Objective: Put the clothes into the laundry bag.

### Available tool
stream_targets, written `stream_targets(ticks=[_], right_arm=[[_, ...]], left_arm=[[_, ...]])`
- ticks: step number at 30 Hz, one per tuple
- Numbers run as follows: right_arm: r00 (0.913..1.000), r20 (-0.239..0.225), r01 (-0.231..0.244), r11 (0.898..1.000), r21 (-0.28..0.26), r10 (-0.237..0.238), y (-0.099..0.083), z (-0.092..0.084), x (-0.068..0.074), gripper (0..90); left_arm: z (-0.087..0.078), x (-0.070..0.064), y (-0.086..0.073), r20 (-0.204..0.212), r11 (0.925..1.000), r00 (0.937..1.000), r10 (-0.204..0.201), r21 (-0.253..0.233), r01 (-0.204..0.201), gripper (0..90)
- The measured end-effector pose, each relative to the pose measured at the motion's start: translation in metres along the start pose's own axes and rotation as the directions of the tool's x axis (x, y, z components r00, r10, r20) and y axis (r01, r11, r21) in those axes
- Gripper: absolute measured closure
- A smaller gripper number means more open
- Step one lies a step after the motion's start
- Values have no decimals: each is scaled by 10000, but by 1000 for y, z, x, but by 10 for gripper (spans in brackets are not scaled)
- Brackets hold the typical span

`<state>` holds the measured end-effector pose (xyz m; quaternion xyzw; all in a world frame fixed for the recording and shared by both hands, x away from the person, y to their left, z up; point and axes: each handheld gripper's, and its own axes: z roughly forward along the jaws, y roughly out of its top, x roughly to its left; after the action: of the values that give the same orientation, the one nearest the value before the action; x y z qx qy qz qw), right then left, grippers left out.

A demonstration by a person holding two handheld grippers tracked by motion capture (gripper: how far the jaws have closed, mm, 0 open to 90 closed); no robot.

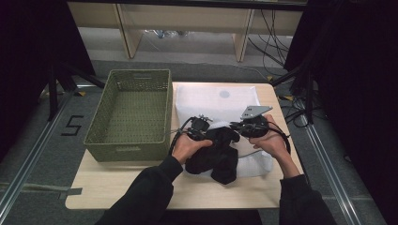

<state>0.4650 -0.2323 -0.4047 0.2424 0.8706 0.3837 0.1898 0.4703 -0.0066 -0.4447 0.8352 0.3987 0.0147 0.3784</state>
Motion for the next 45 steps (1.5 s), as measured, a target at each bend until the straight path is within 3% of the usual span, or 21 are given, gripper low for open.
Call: stream_targets(ticks=[4,8,11,13,15,16,18,19,20,21,22,23,24,26,30,32,34,37,40,42,45], right_arm=[[9999,-39,114,9999,-38,-114,-1,0,-3,899],[10000,20,30,10000,-45,-30,0,-1,-2,899],[10000,39,41,10000,-18,-41,0,0,-2,899],[10000,5,11,10000,26,-11,0,1,-1,898],[10000,6,-15,10000,73,15,0,0,0,898],[10000,-24,-42,10000,76,42,0,0,-1,898],[9998,75,173,9998,27,-174,0,1,-2,898],[9999,45,154,9999,73,-154,0,1,0,899],[9999,45,154,9999,73,-154,0,1,0,899],[9998,63,212,9998,-16,-212,1,2,1,898],[9998,63,212,9998,-16,-212,1,2,1,898],[9998,-58,187,9998,55,-186,1,2,2,899],[9998,-58,187,9998,55,-186,1,2,2,899],[9997,31,258,9996,-111,-258,3,0,3,899],[9995,-12,316,9992,-232,-317,7,-2,5,900],[9990,-24,453,9982,-383,-454,10,-5,6,899],[9995,-54,303,9990,-331,-305,10,-5,6,900],[9991,45,416,9990,-147,-415,7,-4,4,900],[9993,64,382,9992,-93,-381,4,-2,3,899],[9998,57,164,9999,-7,-164,2,-2,3,900],[9994,-51,334,9994,-45,-334,1,0,2,899]], left_arm=[[-20,-5,1,182,9995,9993,-312,-63,313,229],[-42,-13,-6,269,9999,9996,90,117,-93,190],[-52,-22,-18,437,9948,9952,870,501,-892,188],[-51,-27,-29,583,9851,9886,1391,934,-1441,167],[-42,-33,-41,229,9617,9748,2218,1597,-2226,161],[-35,-37,-47,-124,9550,9708,2397,1832,-2334,161],[-20,-39,-55,-6,9509,9693,2458,1943,-2410,176],[-12,-39,-57,-146,9439,9624,2713,1995,-2631,234],[-7,-36,-56,-406,9271,9477,3166,2245,-3001,234],[-2,-34,-55,-674,9214,9362,3449,2146,-3240,479],[1,-31,-54,-743,9177,9301,3596,2087,-3382,479],[0,-26,-49,-695,9248,9325,3543,1739,-3384,642],[0,-26,-49,-695,9248,9325,3543,1739,-3384,695],[-5,-23,-41,-1121,9371,9326,3432,1077,-3319,749],[-16,-16,-19,-1785,9556,9391,2937,292,-2933,765],[-16,-17,-9,-1743,9636,9493,2615,-89,-2671,764],[-8,-20,-5,-1615,9632,9509,2639,-89,-2688,761],[17,-7,-8,-1677,9792,9652,2004,20,-2030,692],[31,-1,-17,-2118,9878,9652,1532,72,-1552,595],[30,-1,-22,-1822,9894,9727,1436,49,-1451,476],[17,-7,-26,-1870,9867,9692,1603,40,-1624,364]])
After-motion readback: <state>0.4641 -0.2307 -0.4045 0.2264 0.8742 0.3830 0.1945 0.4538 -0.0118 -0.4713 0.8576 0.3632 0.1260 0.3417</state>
